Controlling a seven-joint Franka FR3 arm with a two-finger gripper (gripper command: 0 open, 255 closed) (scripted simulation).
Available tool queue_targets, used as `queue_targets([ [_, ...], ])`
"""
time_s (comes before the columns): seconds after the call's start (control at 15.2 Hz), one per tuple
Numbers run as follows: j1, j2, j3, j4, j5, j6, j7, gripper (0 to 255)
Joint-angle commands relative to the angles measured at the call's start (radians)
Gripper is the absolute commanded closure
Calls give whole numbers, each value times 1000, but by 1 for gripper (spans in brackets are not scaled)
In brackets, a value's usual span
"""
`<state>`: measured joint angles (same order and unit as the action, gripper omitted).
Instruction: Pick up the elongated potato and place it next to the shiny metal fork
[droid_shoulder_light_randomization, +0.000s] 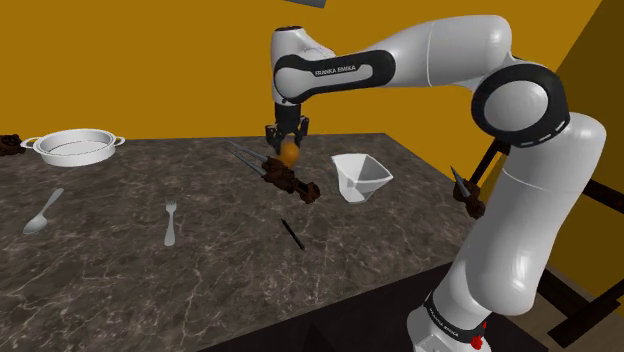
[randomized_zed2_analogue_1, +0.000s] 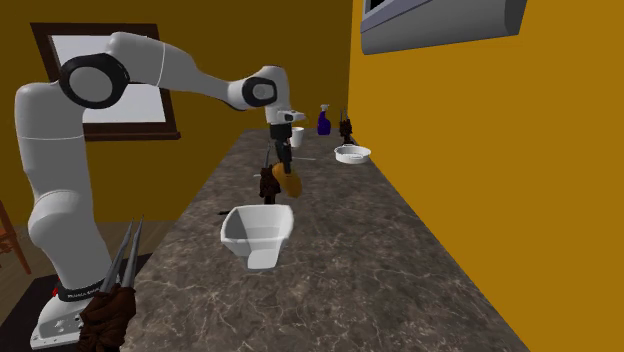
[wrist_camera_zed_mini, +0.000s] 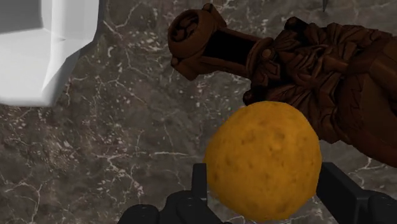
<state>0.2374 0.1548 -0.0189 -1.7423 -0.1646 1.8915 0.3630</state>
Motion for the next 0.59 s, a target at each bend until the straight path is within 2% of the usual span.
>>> queue_targets([
  [0.0, 28, 0, 31, -10, 66, -4, 48, 255],
  [0.33, 55, 4, 119, -2, 55, -19, 165, 255],
  [0.4, 38, -12, 88, -5, -234, -18, 123, 0],
  [0.46, 38, -12, 88, -5, -234, -18, 123, 0],
  [0.53, 4, 52, 70, 103, -119, -83, 114, 0],
])
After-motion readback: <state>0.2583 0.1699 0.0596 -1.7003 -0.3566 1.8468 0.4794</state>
